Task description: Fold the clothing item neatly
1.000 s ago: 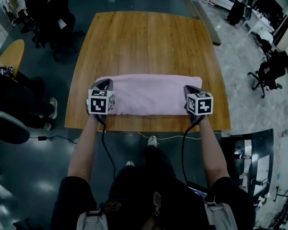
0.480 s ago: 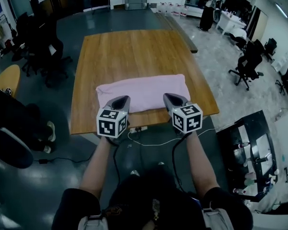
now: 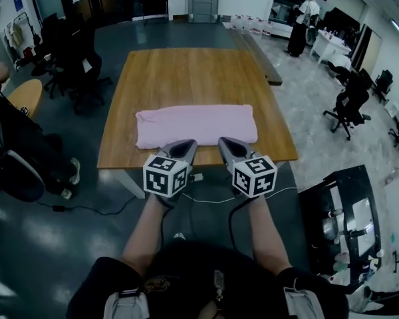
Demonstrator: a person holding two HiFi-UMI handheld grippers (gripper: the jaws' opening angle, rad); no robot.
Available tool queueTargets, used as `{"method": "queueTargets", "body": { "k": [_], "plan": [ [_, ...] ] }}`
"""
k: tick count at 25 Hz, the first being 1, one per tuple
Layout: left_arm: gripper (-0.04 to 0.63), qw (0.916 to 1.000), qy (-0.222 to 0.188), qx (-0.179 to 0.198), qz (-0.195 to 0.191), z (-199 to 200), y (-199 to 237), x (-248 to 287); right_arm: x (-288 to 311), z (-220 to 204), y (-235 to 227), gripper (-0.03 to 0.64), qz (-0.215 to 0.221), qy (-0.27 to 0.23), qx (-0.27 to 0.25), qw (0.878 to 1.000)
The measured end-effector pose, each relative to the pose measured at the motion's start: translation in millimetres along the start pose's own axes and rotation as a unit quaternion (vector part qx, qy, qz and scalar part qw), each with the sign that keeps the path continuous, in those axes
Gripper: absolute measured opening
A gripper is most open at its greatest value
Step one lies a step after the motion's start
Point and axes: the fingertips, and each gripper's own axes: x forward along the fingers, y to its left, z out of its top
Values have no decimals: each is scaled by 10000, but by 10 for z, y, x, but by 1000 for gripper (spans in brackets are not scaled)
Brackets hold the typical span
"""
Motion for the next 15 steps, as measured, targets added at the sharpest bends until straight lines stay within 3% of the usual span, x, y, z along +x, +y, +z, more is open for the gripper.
{"method": "queueTargets", "body": {
  "k": [15],
  "plan": [
    [8, 9989, -142, 225, 391, 91, -886, -326, -778, 48, 223, 2, 696, -295, 28, 9971]
  ]
}}
